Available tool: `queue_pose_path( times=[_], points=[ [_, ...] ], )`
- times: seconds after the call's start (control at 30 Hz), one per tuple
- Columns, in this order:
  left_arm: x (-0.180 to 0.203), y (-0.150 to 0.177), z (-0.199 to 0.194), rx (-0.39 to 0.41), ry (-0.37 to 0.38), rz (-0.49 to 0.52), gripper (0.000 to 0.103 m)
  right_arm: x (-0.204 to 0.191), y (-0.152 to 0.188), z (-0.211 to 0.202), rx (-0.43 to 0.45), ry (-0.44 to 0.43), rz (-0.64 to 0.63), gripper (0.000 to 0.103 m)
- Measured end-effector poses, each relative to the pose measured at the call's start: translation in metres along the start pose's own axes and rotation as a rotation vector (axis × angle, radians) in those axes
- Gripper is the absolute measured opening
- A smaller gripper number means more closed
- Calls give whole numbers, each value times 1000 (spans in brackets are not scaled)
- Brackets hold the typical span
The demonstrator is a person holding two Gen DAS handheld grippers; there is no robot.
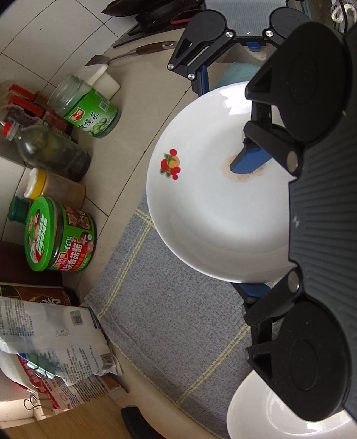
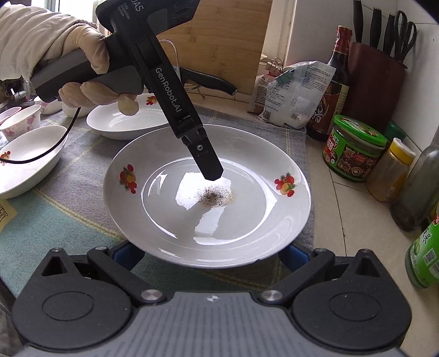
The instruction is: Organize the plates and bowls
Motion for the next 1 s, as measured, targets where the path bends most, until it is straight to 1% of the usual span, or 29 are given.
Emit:
queue_pose_path(
  times=[0.4,0.8,0.93,1.0],
  points=[
    [-9,-12,16,-2,-3,-11,78,15,0,15,-19,1,17,103],
    [-10,-13,20,1,-6,-3,78,17,3,19,-33,18,7,103],
    [-10,-12,19,10,-3,-23,80,16,4,18,-29,21,6,103],
    [-10,-9,16,17,-15,-17,82,16,5,17,-25,25,10,103]
  ],
)
Point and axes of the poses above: each gripper's, at about its wrist camera, not at the fingertips, and z roughly the way its jaws point, x to its right, y to its underside, the point moved 5 cm from there along z, roughly the way its jaws point, and after that the axes turned 4 degrees about -z, right-handed, at the moved point
